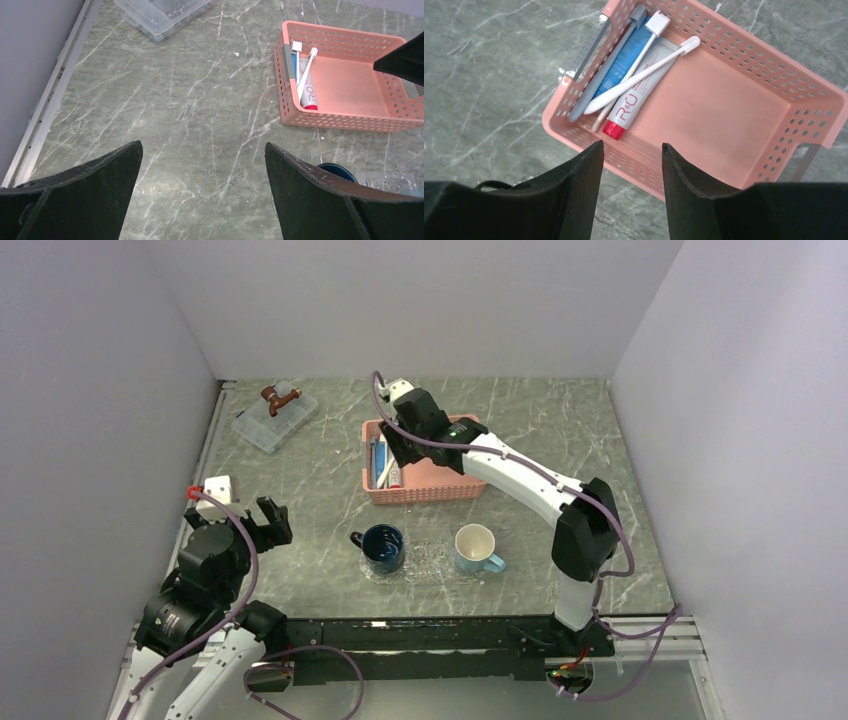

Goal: Prepare toiletry sets of a toothbrush and toothpaste on the tray

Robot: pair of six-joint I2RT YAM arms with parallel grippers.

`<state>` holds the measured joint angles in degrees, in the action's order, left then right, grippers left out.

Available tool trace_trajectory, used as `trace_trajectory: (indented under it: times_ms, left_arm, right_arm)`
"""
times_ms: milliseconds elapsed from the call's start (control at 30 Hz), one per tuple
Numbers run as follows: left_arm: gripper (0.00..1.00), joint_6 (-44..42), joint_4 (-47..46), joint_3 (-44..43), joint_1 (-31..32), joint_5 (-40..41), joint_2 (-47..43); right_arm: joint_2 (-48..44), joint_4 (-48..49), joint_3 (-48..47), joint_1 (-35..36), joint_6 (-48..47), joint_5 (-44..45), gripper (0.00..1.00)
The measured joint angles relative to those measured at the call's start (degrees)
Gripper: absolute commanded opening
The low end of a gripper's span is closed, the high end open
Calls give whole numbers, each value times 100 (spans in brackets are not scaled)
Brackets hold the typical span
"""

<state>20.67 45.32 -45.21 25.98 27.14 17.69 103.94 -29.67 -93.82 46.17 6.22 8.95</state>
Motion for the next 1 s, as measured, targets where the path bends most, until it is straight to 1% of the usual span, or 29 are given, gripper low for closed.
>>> trace_trajectory:
  times_ms: [233,467,800,1000]
  left_arm:
    - [99,-4,-2,0,0,-33,55]
    - [99,-9,-2,0,0,-33,59]
    - [99,-26,-4,0,0,-35,59]
    - [99,-26,-2,0,0,-37,59]
  right_arm:
    - [501,-24,-400,-201,588,219,48]
    - [1220,-74,-929,-319,1392,608,46]
    - [1735,-127,-1126,-651,2542,568,46]
    - [2022,-63,-1333,-752,2953,533,46]
